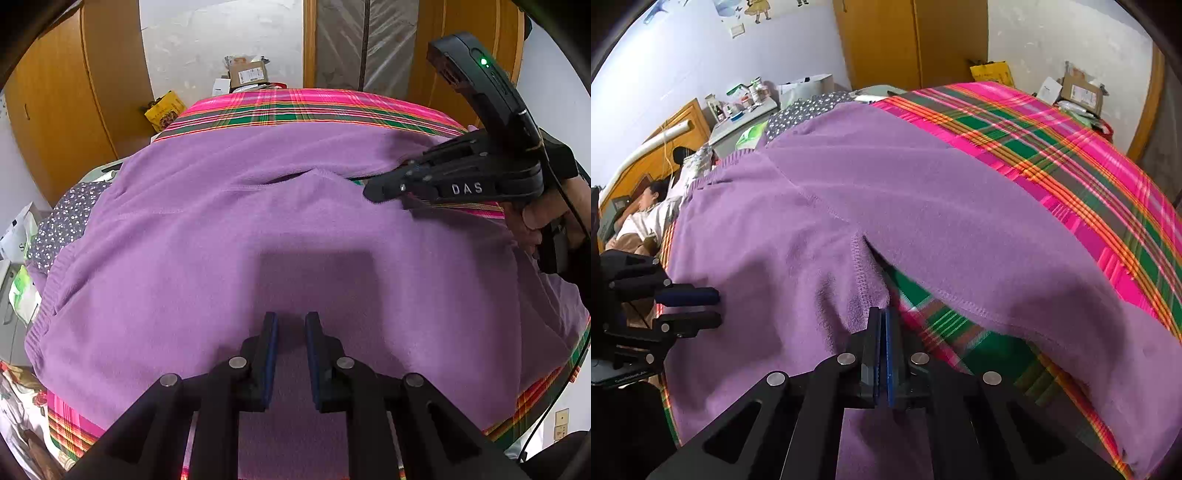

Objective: Fold clothes

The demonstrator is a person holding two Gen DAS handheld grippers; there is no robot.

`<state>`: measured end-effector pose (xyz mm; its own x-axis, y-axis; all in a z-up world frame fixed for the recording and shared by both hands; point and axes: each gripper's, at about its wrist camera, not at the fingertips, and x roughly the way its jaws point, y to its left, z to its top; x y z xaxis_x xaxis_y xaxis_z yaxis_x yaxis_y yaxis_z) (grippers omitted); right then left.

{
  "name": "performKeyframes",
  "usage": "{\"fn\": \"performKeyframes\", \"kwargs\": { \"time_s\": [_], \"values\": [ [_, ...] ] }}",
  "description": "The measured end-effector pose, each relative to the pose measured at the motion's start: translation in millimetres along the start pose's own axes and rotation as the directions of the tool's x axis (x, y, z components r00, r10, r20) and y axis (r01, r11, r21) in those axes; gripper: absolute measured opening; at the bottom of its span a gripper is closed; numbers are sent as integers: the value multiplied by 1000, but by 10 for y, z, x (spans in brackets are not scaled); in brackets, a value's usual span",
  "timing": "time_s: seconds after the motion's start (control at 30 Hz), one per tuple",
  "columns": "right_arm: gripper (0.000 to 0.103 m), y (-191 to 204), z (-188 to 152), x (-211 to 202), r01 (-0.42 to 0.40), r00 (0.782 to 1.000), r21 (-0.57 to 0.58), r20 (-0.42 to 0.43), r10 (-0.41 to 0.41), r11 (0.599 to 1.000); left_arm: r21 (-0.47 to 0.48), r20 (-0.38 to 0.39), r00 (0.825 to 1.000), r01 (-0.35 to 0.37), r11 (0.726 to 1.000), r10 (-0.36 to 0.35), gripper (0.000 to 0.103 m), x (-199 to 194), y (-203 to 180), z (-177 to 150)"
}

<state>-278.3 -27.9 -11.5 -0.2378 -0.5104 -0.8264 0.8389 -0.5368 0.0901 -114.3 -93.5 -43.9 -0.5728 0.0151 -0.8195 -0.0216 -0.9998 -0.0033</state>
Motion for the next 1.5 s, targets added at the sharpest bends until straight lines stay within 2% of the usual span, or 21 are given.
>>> {"fn": "performKeyframes", "kwargs": {
  "time_s": [0.27,0.4,0.5,0.6,0.73,0.8,0.93,0.97,1.0,1.13,1.33,1.47,1.5],
  "values": [
    [3,-248,47,-17,34,999,86,14,-35,996,0,2,1000,0,1000,0,14,-2,-21,-9],
    [7,-424,-91,-334,11,997,153,73,-23,988,-9,8,1000,-1,1000,1,14,-45,6,-39],
    [17,-537,-360,-622,12,996,174,89,-27,985,-10,20,1000,14,1000,-14,14,-97,-8,-56],
    [24,-631,-755,-849,8,997,195,68,-22,981,-4,27,999,27,1000,-26,14,-136,-53,-75],
    [28,-642,-1208,-979,-6,1000,212,25,0,977,23,27,998,50,999,-50,14,-152,-164,-70],
    [28,-607,-1403,-1010,-5,1000,216,2,4,976,39,28,998,60,997,-61,14,-154,-232,-51],
    [26,-514,-1608,-1084,-15,1000,198,10,13,980,75,31,996,83,994,-86,14,-166,-403,-18],
    [10,-480,-1619,-1088,0,1000,178,4,0,984,83,30,995,88,993,-91,14,-167,-441,-10],
    [3,-461,-1613,-1099,20,1000,163,5,-21,986,89,30,995,93,992,-96,14,-168,-476,-2],
    [3,-519,-1514,-1184,109,992,154,44,-117,982,108,30,992,120,987,-124,14,-163,-600,26],
    [5,-731,-1508,-1312,165,981,225,63,-184,960,135,29,986,160,978,-165,14,-155,-786,68],
    [27,-802,-1813,-1659,172,972,297,103,-210,939,152,21,981,187,970,-192,14,-156,-875,59],
    [28,-812,-1932,-1752,184,969,315,103,-227,931,158,19,980,194,968,-200,14,-157,-901,58]
  ]
}}
